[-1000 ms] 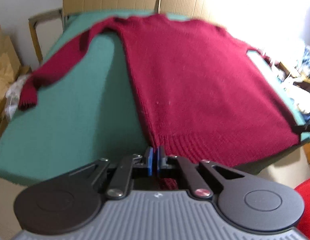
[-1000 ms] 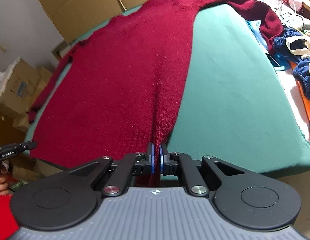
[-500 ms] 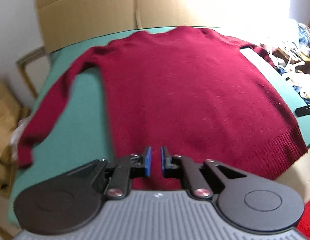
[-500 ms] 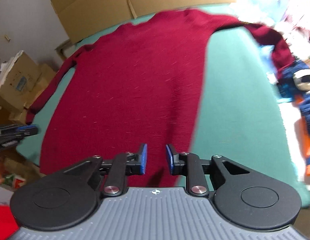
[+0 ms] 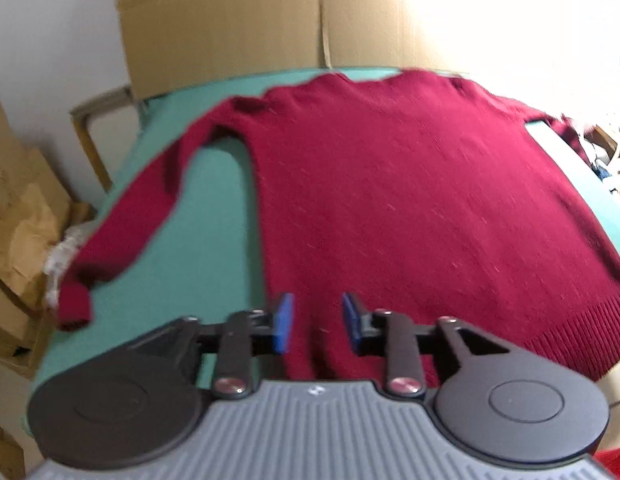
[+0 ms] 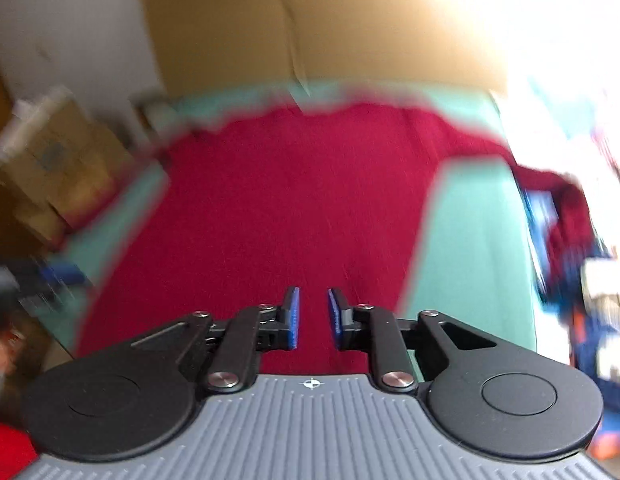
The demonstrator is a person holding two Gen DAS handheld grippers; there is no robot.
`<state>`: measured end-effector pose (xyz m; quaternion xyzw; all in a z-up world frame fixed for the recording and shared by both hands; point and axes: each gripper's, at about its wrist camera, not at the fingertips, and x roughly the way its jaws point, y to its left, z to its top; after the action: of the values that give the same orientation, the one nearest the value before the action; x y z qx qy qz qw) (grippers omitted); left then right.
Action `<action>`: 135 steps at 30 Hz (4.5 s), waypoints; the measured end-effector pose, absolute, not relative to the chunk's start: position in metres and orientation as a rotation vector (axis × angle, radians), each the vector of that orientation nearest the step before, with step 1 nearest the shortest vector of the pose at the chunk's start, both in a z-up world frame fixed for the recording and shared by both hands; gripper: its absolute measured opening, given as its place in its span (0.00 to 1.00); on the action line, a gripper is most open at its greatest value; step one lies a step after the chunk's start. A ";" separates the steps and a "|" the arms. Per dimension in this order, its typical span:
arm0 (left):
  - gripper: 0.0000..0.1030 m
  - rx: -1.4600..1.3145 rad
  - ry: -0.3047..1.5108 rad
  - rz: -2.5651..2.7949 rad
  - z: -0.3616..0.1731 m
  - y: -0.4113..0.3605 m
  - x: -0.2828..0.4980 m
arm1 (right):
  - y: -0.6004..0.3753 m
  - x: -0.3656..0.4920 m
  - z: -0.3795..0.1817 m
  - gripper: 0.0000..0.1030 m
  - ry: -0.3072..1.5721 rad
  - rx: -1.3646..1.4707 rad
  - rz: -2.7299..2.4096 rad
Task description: Fold clothes
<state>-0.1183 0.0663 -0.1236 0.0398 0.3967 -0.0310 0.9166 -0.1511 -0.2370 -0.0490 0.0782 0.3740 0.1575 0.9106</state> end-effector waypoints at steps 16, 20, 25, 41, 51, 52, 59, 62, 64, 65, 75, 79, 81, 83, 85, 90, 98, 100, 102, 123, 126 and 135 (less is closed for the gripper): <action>0.56 0.328 0.806 0.244 -0.152 0.181 -0.111 | 0.090 0.003 -0.107 0.41 0.824 0.065 0.593; 0.56 0.399 0.806 0.268 -0.162 0.215 -0.102 | 0.119 0.038 -0.143 0.41 0.920 0.176 0.483; 0.32 0.394 0.844 0.190 -0.183 0.231 -0.078 | 0.140 0.070 -0.169 0.46 0.972 0.280 0.413; 0.05 -0.213 0.492 0.139 0.007 0.354 -0.015 | 0.049 0.063 -0.137 0.51 0.863 0.372 0.356; 0.04 -0.451 0.585 0.104 0.042 0.363 0.045 | 0.037 0.072 -0.103 0.54 0.773 0.213 0.474; 0.04 -0.467 0.597 0.094 0.040 0.359 0.045 | 0.037 0.075 -0.100 0.58 0.782 0.230 0.507; 0.04 -0.378 0.644 -0.020 0.036 0.304 0.036 | 0.039 0.097 -0.115 0.59 0.901 0.414 0.534; 0.04 -0.339 0.654 -0.044 0.029 0.281 0.023 | 0.044 0.104 -0.138 0.59 1.013 0.584 0.538; 0.04 -0.322 0.654 -0.040 0.023 0.276 0.015 | 0.049 0.101 -0.145 0.57 1.043 0.636 0.502; 0.04 -0.316 0.658 -0.036 0.019 0.274 0.013 | 0.053 0.093 -0.140 0.57 1.013 0.579 0.482; 0.04 -0.225 0.661 -0.063 0.016 0.262 0.010 | 0.137 0.011 -0.088 0.74 0.627 0.036 0.648; 0.05 -0.209 0.650 -0.090 0.023 0.257 0.004 | 0.172 0.012 -0.090 0.74 0.499 -0.023 0.627; 0.06 -0.208 0.641 -0.102 0.026 0.257 -0.001 | 0.175 0.023 -0.097 0.64 0.510 -0.009 0.598; 0.13 -0.196 0.625 -0.097 0.028 0.260 -0.006 | 0.167 0.039 -0.104 0.04 0.592 0.049 0.590; 0.32 -0.172 0.602 -0.063 0.027 0.267 -0.013 | 0.146 0.056 -0.105 0.07 0.630 0.138 0.551; 0.32 -0.063 0.632 0.011 0.002 0.281 -0.022 | 0.076 0.065 -0.082 0.07 0.569 0.151 0.456; 0.32 -0.018 0.829 -0.177 -0.066 0.239 0.000 | -0.007 0.068 -0.042 0.07 0.444 0.139 0.291; 0.34 -0.019 0.857 -0.219 -0.077 0.220 0.010 | -0.020 0.068 -0.029 0.07 0.373 0.125 0.255; 0.38 -0.020 0.882 -0.261 -0.087 0.202 0.018 | -0.035 0.063 -0.019 0.08 0.312 0.085 0.228; 0.59 0.327 0.764 -0.224 -0.107 0.128 0.043 | -0.186 -0.010 -0.168 0.54 0.770 0.408 -0.171; 0.59 0.318 0.738 -0.191 -0.098 0.129 0.068 | -0.205 0.007 -0.166 0.56 0.742 0.463 -0.172; 0.61 0.245 0.768 -0.138 -0.115 0.100 0.078 | -0.219 0.061 -0.184 0.35 0.801 0.470 -0.107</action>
<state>0.0784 0.0996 -0.1150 0.1191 0.3732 -0.0671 0.9176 0.0605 -0.2191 -0.1841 0.2266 0.3861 -0.0517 0.8927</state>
